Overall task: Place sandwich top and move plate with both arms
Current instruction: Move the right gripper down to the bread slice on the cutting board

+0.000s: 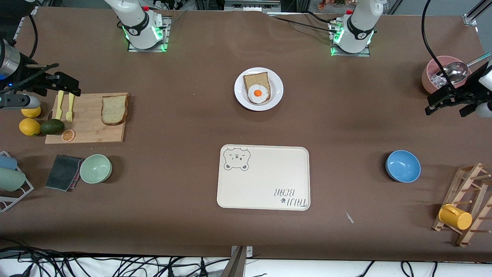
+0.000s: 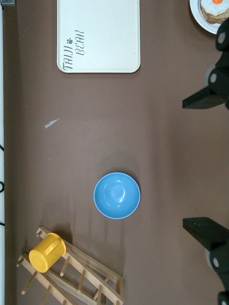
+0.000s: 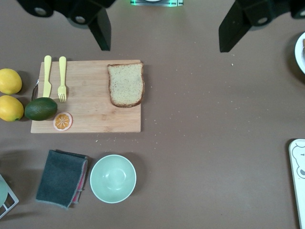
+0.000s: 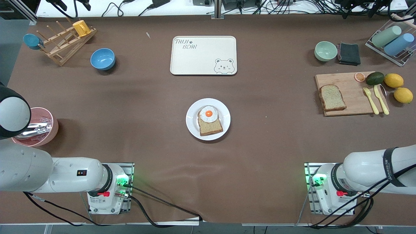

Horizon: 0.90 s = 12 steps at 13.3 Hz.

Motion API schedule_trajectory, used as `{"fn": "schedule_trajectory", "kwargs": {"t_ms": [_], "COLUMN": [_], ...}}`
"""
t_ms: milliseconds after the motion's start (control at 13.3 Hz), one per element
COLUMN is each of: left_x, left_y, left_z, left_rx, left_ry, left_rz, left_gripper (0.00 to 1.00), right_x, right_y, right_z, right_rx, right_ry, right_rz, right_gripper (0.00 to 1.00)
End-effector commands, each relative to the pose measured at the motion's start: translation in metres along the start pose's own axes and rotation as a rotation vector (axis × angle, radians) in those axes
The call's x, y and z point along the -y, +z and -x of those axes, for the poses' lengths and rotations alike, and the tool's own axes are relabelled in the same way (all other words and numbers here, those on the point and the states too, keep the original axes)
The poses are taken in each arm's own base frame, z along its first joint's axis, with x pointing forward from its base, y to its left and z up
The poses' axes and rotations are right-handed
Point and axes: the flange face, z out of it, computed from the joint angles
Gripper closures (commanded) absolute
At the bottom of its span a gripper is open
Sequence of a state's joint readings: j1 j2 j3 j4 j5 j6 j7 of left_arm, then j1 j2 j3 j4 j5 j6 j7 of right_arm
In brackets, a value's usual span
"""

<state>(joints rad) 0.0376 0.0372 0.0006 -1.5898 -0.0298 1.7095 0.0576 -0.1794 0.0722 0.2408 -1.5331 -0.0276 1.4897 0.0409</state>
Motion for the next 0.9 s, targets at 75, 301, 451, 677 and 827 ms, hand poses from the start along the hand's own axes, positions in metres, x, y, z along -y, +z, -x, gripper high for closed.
{"fn": "schedule_trajectory", "kwargs": {"t_ms": [75, 301, 451, 677, 827], "left_x": [-0.005, -0.006, -0.010, -0.010, -0.005], "left_y": [-0.010, -0.008, -0.011, -0.011, -0.011], "left_z": [-0.002, 0.004, 0.004, 0.004, 0.004], "left_rx": [-0.001, 0.040, 0.033, 0.033, 0.034], "left_ry": [0.006, 0.005, 0.013, 0.011, 0.005], "left_rz": [0.014, 0.015, 0.015, 0.015, 0.014], "left_gripper": [0.00, 0.00, 0.00, 0.00, 0.00], "right_x": [0.000, -0.004, -0.003, -0.007, -0.006], "right_y": [-0.006, -0.002, 0.011, 0.012, 0.016], "right_z": [0.003, 0.000, 0.002, -0.001, -0.004], "right_rx": [-0.032, -0.024, -0.009, -0.030, -0.042], "right_ry": [0.016, 0.025, 0.091, 0.105, 0.079], "right_rz": [-0.043, -0.042, -0.043, -0.021, 0.015], "right_gripper": [0.00, 0.00, 0.00, 0.00, 0.00]}}
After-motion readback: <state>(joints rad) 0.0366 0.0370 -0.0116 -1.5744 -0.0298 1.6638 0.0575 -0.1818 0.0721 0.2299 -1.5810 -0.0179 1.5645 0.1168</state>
